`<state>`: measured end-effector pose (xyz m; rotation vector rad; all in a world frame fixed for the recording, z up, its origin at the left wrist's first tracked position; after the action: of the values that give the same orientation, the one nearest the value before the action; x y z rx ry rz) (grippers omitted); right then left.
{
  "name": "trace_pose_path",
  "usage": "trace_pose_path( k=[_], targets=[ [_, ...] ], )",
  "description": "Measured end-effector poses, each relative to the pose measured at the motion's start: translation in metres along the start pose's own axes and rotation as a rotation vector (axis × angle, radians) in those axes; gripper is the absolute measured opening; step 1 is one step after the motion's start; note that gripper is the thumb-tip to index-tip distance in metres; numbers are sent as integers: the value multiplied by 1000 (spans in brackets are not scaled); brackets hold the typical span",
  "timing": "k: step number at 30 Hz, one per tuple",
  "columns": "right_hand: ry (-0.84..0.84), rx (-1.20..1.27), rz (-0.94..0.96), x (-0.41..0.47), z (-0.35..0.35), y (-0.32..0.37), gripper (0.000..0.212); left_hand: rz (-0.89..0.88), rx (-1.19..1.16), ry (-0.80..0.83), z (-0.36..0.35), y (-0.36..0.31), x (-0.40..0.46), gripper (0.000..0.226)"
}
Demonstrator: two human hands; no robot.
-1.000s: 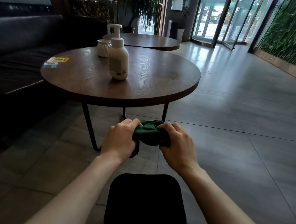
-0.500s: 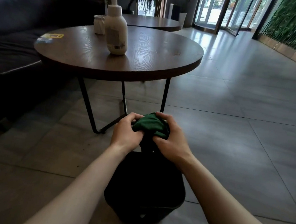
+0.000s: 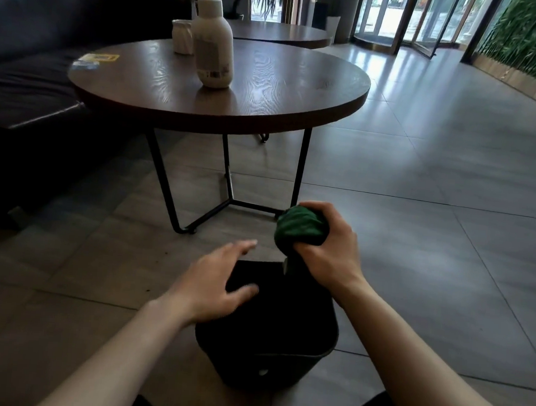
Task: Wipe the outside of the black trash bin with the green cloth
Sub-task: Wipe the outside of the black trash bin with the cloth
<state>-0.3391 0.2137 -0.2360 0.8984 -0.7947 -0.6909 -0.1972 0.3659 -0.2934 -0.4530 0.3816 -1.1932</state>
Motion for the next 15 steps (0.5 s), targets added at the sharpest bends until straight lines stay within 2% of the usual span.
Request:
trace_pose_path(
  k=[2,7,9,13,15],
  targets=[
    [-23,-28,-11,-2,5,-8,60,-83,220,52,-33,16,-22,87],
    [-4,-86,-9,-8,10,-20,60,-151,356,238,-101,43,-66,102],
    [-4,-100,-1,-11,11,-23,60,-190,418,239,-113,45,-73,93],
    [-2,-107,5,-18,12,-28,59,-210,391,95,-111,39,-66,47],
    [1,-107,8,-21,13,-29,59,-225,397,69,-109,33,-62,33]
  ],
)
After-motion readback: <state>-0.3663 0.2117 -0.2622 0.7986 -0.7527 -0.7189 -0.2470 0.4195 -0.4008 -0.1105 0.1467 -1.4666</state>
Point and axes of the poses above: each hand's wrist, its own x-axis towards the middle knuckle, its own z-axis out of the back of the hand, y = z × x, the point moved 8 cm from there along x, towards the middle knuckle, and after that the axes turned 2 degrees about x, right-handed, at the moved point
